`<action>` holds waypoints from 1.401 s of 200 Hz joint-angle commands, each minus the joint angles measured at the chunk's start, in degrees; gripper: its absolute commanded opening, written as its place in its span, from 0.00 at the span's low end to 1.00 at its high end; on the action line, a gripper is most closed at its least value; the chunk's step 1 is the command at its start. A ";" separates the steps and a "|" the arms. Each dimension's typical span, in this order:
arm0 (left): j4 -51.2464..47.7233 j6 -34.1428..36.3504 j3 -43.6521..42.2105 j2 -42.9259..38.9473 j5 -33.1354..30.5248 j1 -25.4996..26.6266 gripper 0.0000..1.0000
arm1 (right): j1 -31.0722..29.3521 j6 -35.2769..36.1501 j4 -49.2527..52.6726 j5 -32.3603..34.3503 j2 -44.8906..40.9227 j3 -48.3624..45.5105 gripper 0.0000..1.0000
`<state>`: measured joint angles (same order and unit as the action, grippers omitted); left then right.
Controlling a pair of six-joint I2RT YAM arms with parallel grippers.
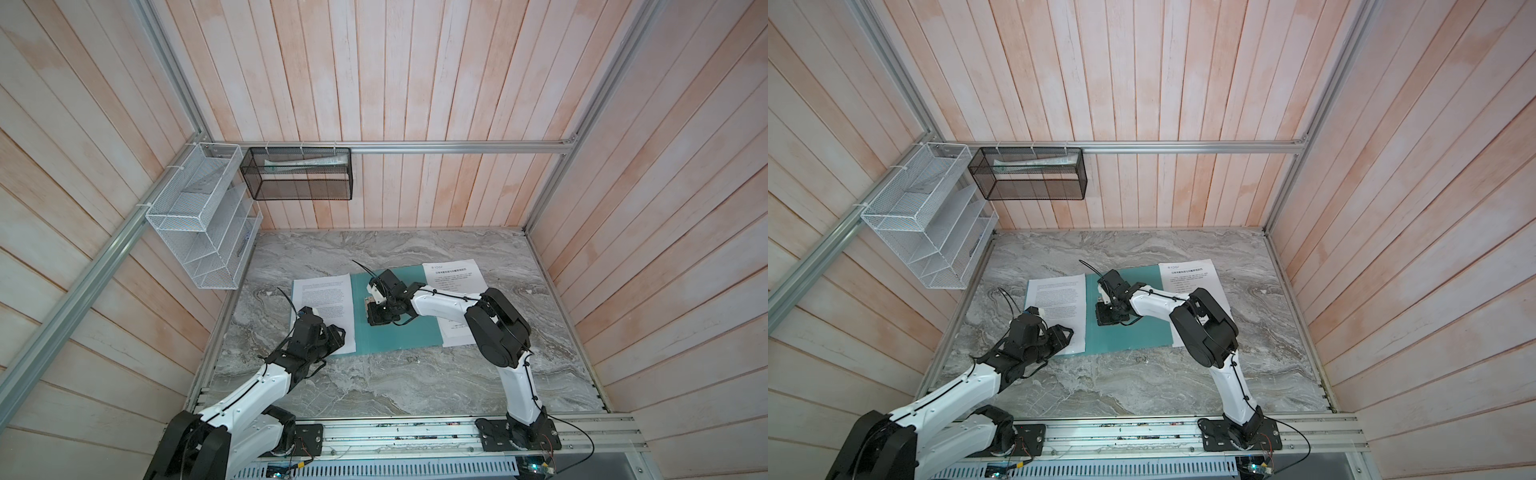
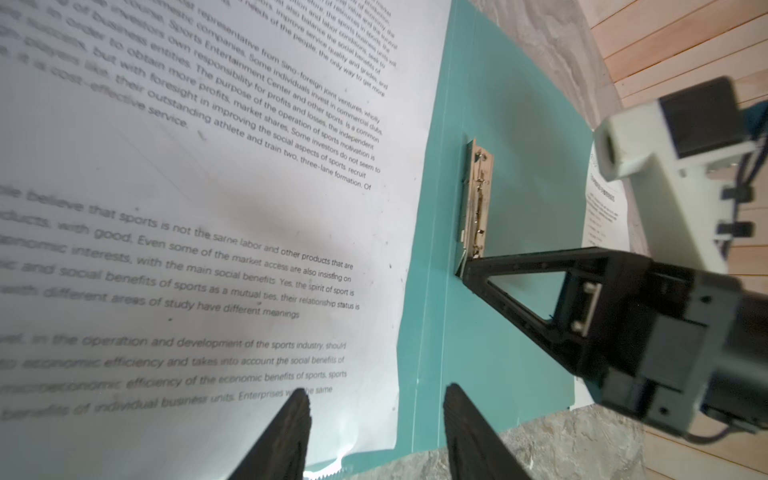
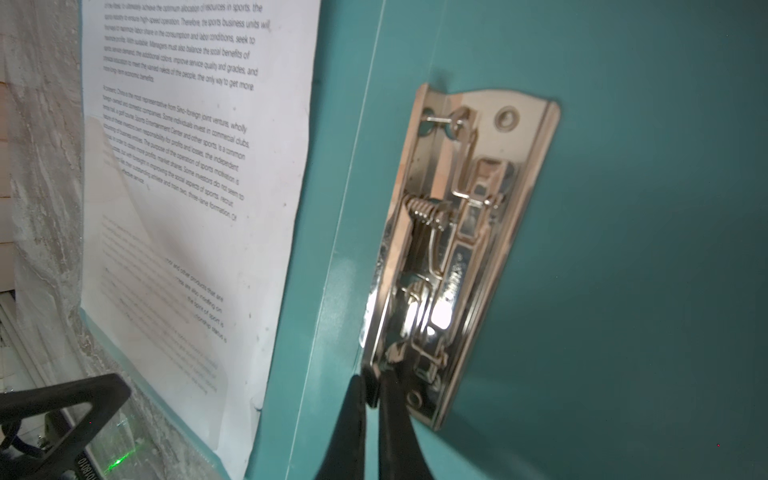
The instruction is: Put the files into the folder
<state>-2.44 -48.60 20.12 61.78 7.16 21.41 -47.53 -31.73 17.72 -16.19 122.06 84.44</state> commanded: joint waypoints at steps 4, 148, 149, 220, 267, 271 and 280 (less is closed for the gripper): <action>6.60 1.68 -1.43 3.25 1.21 -0.62 0.51 | -0.03 0.52 3.10 -0.07 2.65 -1.03 0.06; 4.41 0.49 -4.47 9.28 -1.09 -3.23 0.46 | 1.19 0.85 9.30 6.85 6.18 -3.35 0.00; 4.39 0.55 -4.39 9.35 -1.05 -3.22 0.46 | 1.20 0.86 9.33 6.90 6.27 -3.42 0.00; 4.41 0.89 -4.14 9.95 -0.49 -3.23 0.45 | 2.50 1.27 7.63 7.51 5.52 -5.49 0.00; 4.55 -0.26 -4.14 11.35 0.40 -3.30 0.45 | 3.58 -0.01 5.84 0.05 0.57 -2.75 0.00; 4.59 -0.27 -4.17 11.41 0.32 -3.30 0.45 | 3.58 0.00 5.90 -0.07 0.32 -2.54 0.00; 4.42 -0.18 -3.98 11.57 0.39 -3.30 0.45 | 3.58 0.08 6.00 0.09 0.01 -2.31 0.00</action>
<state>9.43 -48.25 17.67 71.53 8.25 18.44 -45.28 -31.66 15.97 -18.81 122.02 83.20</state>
